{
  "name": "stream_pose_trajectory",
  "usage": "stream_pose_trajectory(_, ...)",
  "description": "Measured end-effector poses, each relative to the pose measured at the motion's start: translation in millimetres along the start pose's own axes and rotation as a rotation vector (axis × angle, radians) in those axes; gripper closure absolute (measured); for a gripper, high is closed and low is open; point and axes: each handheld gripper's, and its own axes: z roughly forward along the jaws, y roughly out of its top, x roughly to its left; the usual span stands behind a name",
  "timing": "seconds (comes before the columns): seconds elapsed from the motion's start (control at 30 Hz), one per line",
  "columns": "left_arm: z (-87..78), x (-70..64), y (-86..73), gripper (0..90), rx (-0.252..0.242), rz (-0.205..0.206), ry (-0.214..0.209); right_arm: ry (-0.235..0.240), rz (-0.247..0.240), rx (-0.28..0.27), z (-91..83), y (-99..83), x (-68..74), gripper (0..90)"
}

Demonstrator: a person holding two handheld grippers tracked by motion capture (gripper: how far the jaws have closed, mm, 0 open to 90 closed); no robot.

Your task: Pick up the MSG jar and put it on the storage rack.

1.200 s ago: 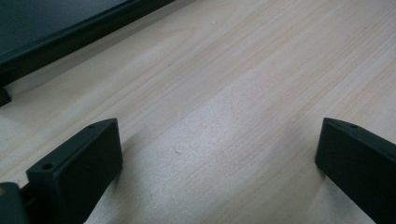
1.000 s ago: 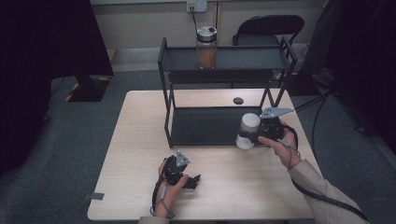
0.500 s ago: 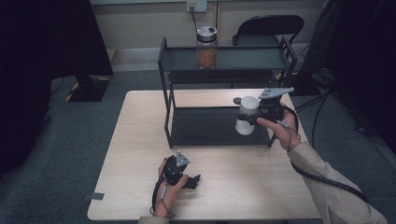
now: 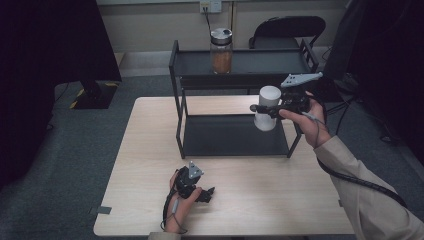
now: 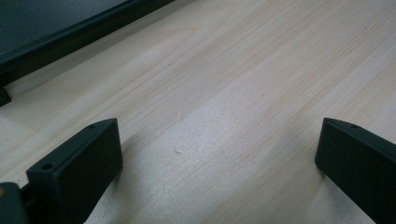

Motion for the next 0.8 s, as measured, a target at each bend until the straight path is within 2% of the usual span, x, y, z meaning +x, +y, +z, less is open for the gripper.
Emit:
stream_pose_trajectory(0.4,0.1,0.0,-0.1,0.0,-0.001,0.001,0.0,0.016,-0.028,-0.008,-13.9,31.3,2.9,34.5)
stream_pose_trajectory(0.8,0.0,0.0,0.1,0.0,0.0,0.0,0.0,0.062,-0.026,-0.014,-23.5,64.2,4.3,34.5)
